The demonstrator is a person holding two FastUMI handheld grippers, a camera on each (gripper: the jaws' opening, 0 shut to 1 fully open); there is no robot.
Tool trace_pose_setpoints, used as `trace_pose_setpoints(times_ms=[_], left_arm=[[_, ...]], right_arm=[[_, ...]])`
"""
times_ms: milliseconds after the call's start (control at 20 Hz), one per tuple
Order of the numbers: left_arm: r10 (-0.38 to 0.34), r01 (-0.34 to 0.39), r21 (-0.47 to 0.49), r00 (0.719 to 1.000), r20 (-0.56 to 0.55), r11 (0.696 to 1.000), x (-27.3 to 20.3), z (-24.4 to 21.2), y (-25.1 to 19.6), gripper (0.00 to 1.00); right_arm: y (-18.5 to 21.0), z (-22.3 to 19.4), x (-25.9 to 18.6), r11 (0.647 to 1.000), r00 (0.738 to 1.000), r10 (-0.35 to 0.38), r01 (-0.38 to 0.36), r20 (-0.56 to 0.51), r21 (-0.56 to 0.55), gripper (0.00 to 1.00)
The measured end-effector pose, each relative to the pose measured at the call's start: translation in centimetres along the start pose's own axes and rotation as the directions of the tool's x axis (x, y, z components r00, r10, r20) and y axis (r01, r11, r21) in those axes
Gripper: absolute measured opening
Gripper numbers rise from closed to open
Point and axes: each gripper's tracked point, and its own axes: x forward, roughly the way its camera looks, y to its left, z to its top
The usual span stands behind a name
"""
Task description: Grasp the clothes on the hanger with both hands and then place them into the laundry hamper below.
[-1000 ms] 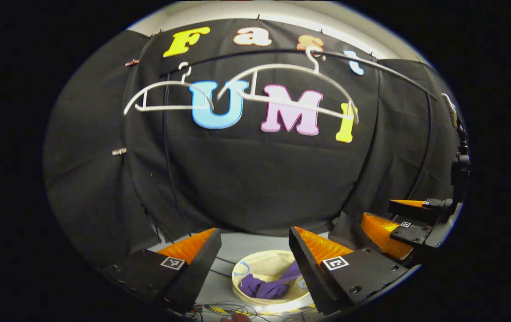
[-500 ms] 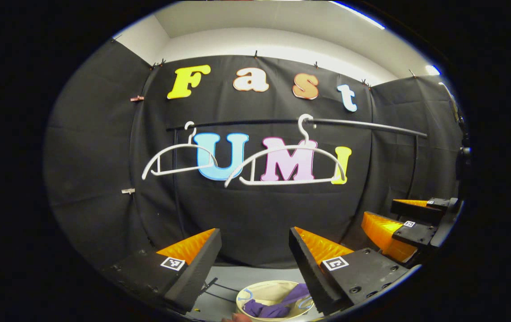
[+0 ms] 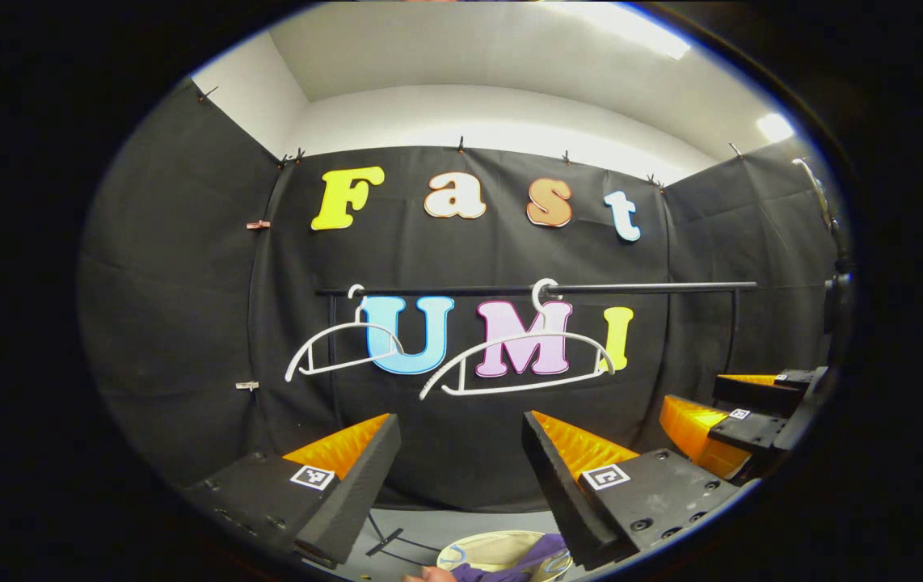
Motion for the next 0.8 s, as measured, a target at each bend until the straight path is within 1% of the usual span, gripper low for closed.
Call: trace_pose_setpoints(times_ms=[50,100,300,350,450,500,600,650,800], left_arm=[[0.002,-0.002,0.004,1.000,0.001,1.000,-0.2,-0.1,0.0,0.95],[0.002,-0.002,0.007,1.000,-0.004,1.000,-0.2,-0.2,-0.2,0.93],[0.004,-0.004,0.008,1.000,-0.015,1.000,-0.5,-0.5,-0.2,0.92],[0.003,-0.003,0.004,1.000,-0.016,1.000,-0.5,-0.6,-0.4,0.95],[0.003,-0.003,0.009,1.000,-0.027,1.000,-0.8,-0.7,-0.4,0.95],[0.003,-0.003,0.014,0.999,-0.035,1.000,-1.0,-0.9,-0.4,0.92],[0.008,-0.007,0.017,0.999,-0.044,1.000,-1.3,-1.1,-0.4,0.97],[0.009,-0.008,0.014,0.999,-0.045,1.000,-1.6,-1.2,-0.4,0.95],[0.007,-0.007,-0.005,0.999,-0.033,1.000,-2.4,-0.4,-0.6,0.95]], right_arm=[[0.0,0.1,0.0,1.000,1.000,0.000,0.000,0.002,-0.002,0.96],[-0.1,0.2,0.0,1.000,1.000,-0.003,0.003,0.006,-0.005,0.96],[-0.1,0.4,-0.1,1.000,1.000,0.005,-0.005,0.011,-0.015,0.97],[0.1,0.4,-0.1,1.000,1.000,0.010,-0.010,0.011,-0.013,0.96],[0.3,0.4,-0.2,1.000,1.000,0.017,-0.017,0.013,-0.002,0.96],[0.5,0.3,-0.3,1.000,1.000,0.025,-0.025,0.012,0.003,0.96],[0.7,0.3,-0.3,0.999,0.999,0.033,-0.033,0.008,0.006,0.96],[0.8,0.4,-0.4,0.999,0.999,0.036,-0.036,0.008,0.002,0.96],[1.4,0.9,-0.7,0.998,0.999,0.049,-0.049,0.017,-0.025,0.96]])
